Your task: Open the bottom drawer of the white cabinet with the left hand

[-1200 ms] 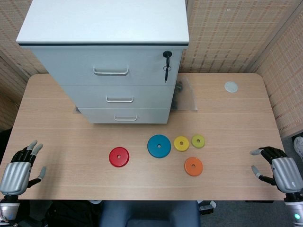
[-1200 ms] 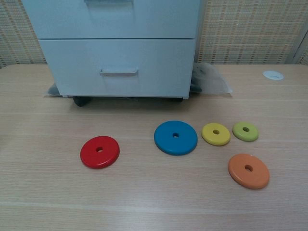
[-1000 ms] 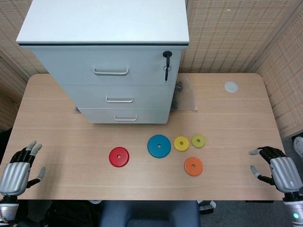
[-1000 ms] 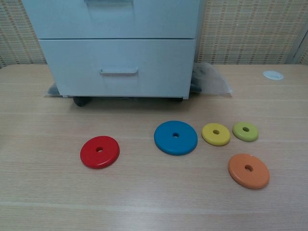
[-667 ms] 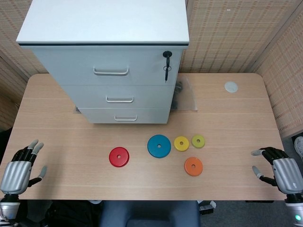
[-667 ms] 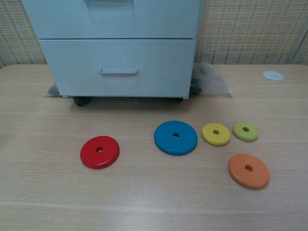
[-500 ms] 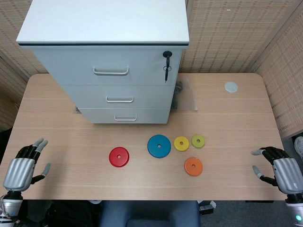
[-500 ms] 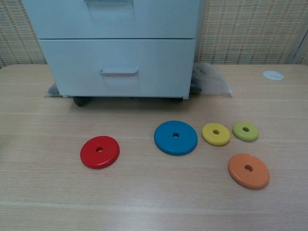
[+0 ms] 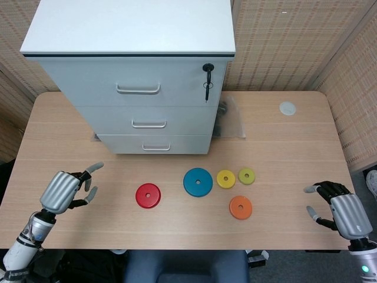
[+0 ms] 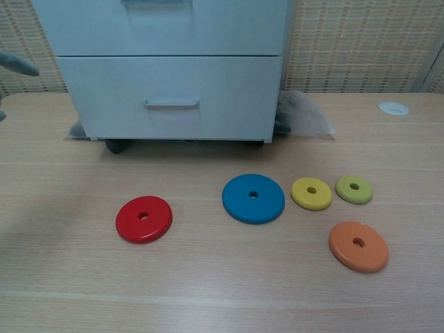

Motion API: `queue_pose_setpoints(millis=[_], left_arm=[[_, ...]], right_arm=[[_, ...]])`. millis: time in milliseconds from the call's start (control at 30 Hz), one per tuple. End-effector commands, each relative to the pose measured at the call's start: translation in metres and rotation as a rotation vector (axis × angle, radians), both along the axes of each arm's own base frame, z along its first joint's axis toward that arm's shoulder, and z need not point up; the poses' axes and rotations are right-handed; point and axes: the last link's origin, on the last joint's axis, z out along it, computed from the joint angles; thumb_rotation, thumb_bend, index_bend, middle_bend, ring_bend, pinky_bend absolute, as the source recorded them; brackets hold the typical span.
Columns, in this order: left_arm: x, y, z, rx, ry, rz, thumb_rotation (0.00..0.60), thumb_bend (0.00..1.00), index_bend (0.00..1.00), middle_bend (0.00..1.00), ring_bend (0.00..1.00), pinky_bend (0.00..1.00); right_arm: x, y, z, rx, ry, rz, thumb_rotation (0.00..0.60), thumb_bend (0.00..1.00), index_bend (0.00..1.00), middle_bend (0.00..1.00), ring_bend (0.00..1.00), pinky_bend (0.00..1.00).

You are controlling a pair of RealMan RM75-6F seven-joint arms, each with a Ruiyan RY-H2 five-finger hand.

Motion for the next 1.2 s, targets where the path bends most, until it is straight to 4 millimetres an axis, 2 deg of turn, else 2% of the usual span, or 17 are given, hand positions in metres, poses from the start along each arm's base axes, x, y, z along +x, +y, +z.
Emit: queue_pose_setpoints(millis=[33, 233, 533, 867, 1200], left_arm=[[0.021, 0.019, -0.01, -0.082, -0.01, -0.065, 0.6, 0.57, 0.19, 0.84, 0.87, 1.0], [0.048, 0.045, -0.029, -0.166, -0.006, -0.106, 0.6, 0.65, 0.19, 0.93, 0.96, 1.0], [0.07, 0.073, -0.053, -0.201, 0.035, -0.105, 0.6, 0.68, 0.15, 0.95, 0.99, 1.0], [0.072, 0.096, -0.073, -0.229, 0.073, -0.037, 0.6, 0.68, 0.14, 0.95, 0.99, 1.0], [0.071, 0.111, -0.083, -0.24, 0.083, 0.02, 0.6, 0.68, 0.15, 0.95, 0.99, 1.0]], right_arm=[[0.002, -0.001, -0.001, 0.009, 0.005, 0.004, 0.6, 0.27, 0.38, 0.38, 0.28, 0.29], [0.006, -0.004, -0.007, 0.045, 0.015, 0.015, 0.6, 0.27, 0.38, 0.38, 0.28, 0.29], [0.006, -0.004, -0.012, 0.068, 0.016, 0.013, 0.6, 0.27, 0.38, 0.38, 0.29, 0.29], [0.002, -0.001, -0.011, 0.063, 0.015, -0.006, 0.6, 0.27, 0.38, 0.38, 0.29, 0.29], [-0.003, 0.001, -0.009, 0.055, 0.012, -0.024, 0.6, 0.27, 0.38, 0.38, 0.29, 0.29]])
